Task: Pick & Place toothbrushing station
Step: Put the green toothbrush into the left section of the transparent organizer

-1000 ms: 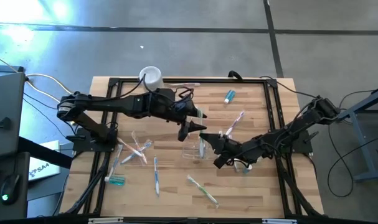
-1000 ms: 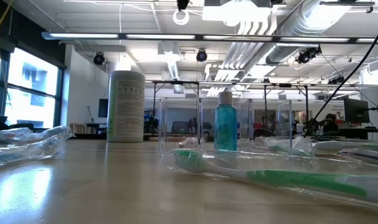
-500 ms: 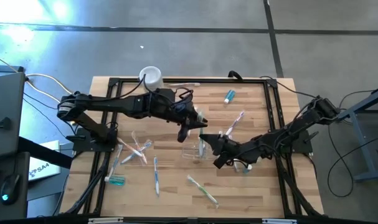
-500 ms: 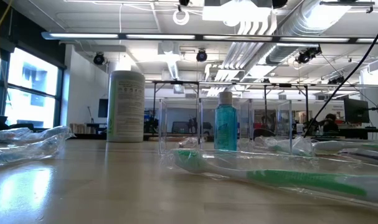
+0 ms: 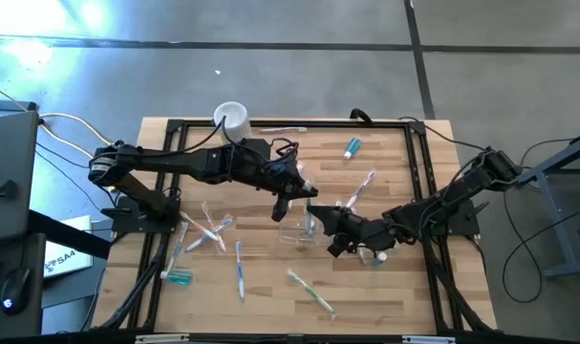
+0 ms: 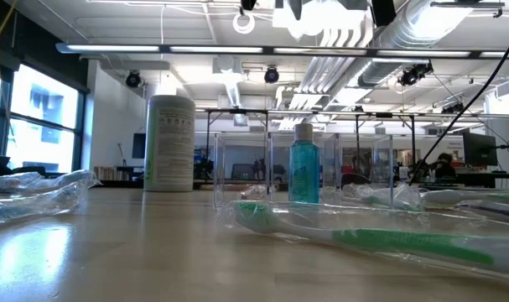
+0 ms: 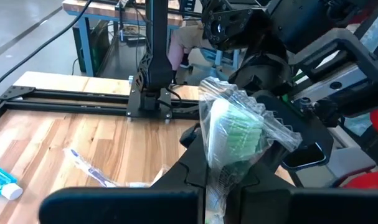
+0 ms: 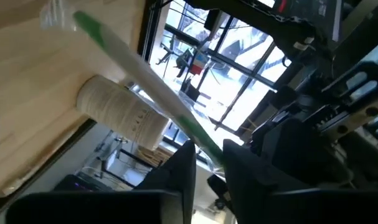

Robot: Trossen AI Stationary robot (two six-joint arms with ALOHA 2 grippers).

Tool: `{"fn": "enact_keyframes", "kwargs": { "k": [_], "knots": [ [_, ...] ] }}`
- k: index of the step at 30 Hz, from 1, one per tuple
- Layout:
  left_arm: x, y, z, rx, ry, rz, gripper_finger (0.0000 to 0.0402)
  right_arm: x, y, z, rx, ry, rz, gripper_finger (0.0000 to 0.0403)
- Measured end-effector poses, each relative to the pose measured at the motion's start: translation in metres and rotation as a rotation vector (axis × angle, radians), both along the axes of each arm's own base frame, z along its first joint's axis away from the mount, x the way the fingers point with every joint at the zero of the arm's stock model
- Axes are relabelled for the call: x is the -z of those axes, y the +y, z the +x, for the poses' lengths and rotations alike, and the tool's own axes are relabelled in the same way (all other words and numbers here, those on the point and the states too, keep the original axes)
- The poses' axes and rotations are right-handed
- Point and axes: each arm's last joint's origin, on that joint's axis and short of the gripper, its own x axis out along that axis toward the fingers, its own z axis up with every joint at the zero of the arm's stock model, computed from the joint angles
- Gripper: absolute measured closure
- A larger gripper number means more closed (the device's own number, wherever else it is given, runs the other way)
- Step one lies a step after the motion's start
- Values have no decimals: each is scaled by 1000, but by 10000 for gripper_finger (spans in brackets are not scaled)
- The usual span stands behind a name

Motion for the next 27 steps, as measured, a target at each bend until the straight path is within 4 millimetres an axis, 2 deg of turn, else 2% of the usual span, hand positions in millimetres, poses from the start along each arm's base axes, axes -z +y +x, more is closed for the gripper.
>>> {"fn": "enact_keyframes", "kwargs": {
  "k": [7,17,22,27],
  "knots": [
    [-1,0,-1,0,-8,-1,396,-4,1,1,13,-98,143,307],
    [1,2,0,-29,8,5,396,-16,5,-3,110,-258,252,214],
    [1,1,0,-17,9,-1,396,-19,19,-13,149,-318,300,174],
    [1,1,0,-16,11,1,396,-21,38,-25,149,-343,335,159]
  ]
}}
